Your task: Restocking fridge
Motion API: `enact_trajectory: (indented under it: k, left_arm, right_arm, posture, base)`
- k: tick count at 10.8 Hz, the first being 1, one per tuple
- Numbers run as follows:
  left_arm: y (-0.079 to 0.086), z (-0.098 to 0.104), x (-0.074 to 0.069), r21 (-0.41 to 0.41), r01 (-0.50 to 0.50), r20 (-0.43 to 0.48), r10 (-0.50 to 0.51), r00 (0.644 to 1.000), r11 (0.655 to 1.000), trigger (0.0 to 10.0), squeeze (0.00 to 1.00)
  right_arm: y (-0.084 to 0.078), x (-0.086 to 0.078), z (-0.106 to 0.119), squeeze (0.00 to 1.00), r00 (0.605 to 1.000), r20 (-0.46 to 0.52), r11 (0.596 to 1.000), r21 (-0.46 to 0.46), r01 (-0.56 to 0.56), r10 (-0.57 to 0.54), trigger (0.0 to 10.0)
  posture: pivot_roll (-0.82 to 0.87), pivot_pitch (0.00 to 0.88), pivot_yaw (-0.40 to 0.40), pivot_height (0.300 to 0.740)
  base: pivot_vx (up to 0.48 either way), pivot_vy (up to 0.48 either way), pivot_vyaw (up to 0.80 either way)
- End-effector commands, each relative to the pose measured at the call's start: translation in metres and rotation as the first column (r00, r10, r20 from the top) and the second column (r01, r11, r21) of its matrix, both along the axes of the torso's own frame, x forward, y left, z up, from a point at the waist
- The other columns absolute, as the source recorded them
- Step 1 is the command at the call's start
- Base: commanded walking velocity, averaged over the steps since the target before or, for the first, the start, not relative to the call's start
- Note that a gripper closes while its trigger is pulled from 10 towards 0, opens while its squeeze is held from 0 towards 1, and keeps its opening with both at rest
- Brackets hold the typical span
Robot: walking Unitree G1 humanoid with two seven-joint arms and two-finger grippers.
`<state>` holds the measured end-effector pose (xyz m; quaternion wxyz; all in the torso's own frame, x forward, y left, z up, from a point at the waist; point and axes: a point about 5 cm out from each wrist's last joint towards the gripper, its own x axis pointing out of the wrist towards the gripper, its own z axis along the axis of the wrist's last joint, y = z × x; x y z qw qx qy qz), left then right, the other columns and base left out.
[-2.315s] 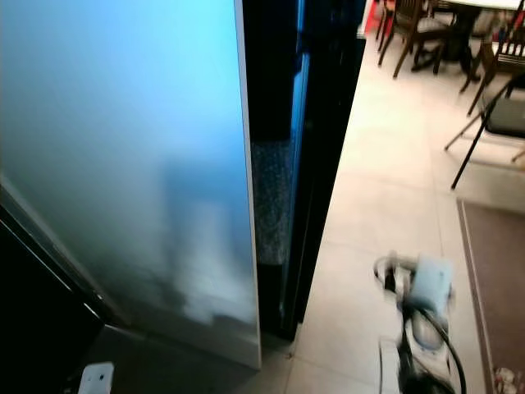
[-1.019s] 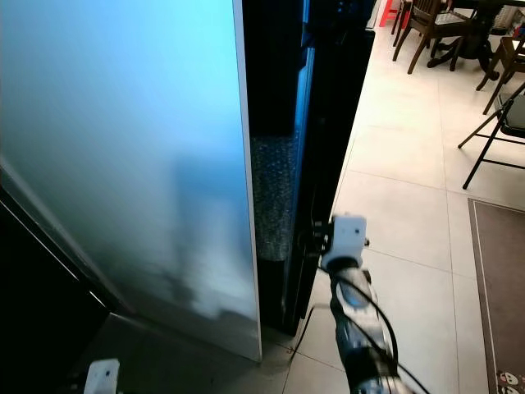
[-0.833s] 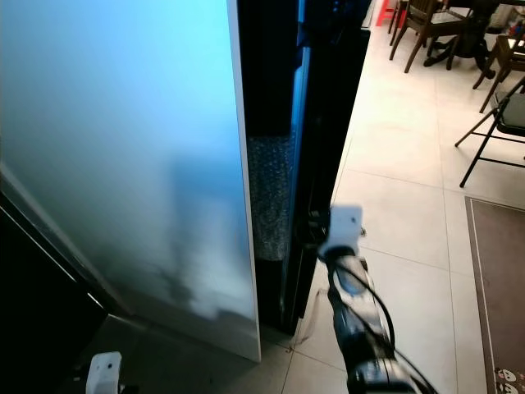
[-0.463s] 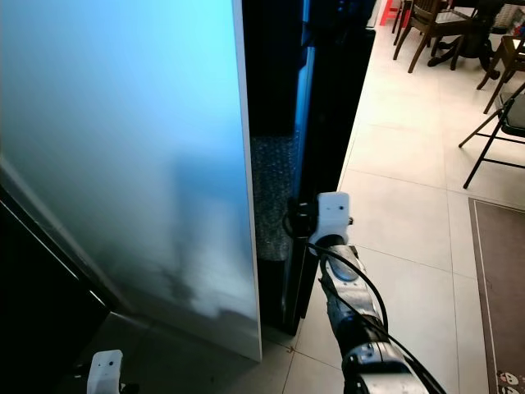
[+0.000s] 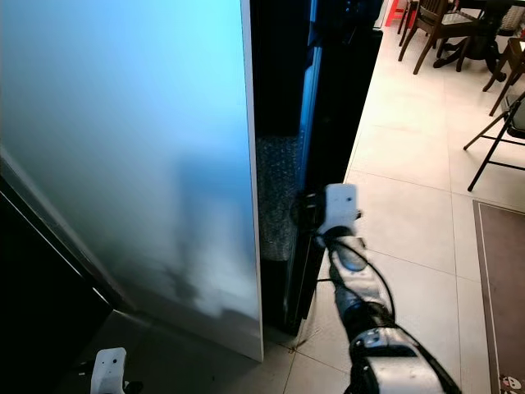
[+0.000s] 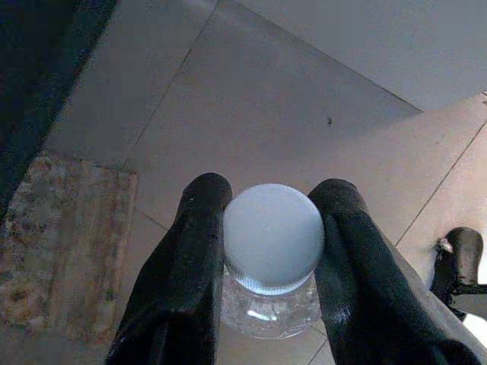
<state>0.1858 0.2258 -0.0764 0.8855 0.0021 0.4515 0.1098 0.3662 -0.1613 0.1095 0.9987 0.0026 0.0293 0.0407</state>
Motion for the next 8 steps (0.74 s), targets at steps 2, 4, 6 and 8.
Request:
enact_trajectory:
  k: [2, 4, 6, 8]
  left_arm:
    - [-0.001, -0.004, -0.007, 0.007, 0.006, -0.037, -0.005, 0.999, 1.0, 10.0, 0.0]
    - [-0.002, -0.004, -0.006, 0.006, 0.009, -0.036, -0.009, 0.999, 1.0, 10.0, 0.0]
    - [-0.003, -0.003, -0.005, 0.005, 0.011, -0.034, -0.011, 0.999, 1.0, 10.0, 0.0]
    - [-0.003, -0.005, -0.009, 0.006, 0.015, -0.039, -0.014, 0.999, 1.0, 10.0, 0.0]
  right_arm:
    - [-0.005, 0.005, 0.007, 0.0, 0.999, 0.021, 1.0, -0.001, 0.029, -0.029, 10.0]
    - [-0.004, 0.006, 0.008, 0.0, 1.0, 0.022, 1.0, -0.012, 0.015, -0.014, 10.0]
    - [-0.008, 0.006, 0.01, 0.0, 0.999, 0.033, 0.999, -0.018, 0.041, -0.04, 10.0]
    - [-0.021, 0.003, 0.009, 0.0, 0.992, 0.056, 0.994, -0.023, 0.11, -0.109, 10.0]
  posture:
    - [-0.09, 0.0, 0.015, 0.74]
    - [-0.09, 0.0, 0.013, 0.74]
    - [-0.09, 0.0, 0.013, 0.74]
    - [-0.09, 0.0, 0.013, 0.74]
  base:
    - [0.0, 0.0, 0.0]
    - [0.0, 0.0, 0.0]
    - [0.0, 0.0, 0.0]
    - [0.0, 0.0, 0.0]
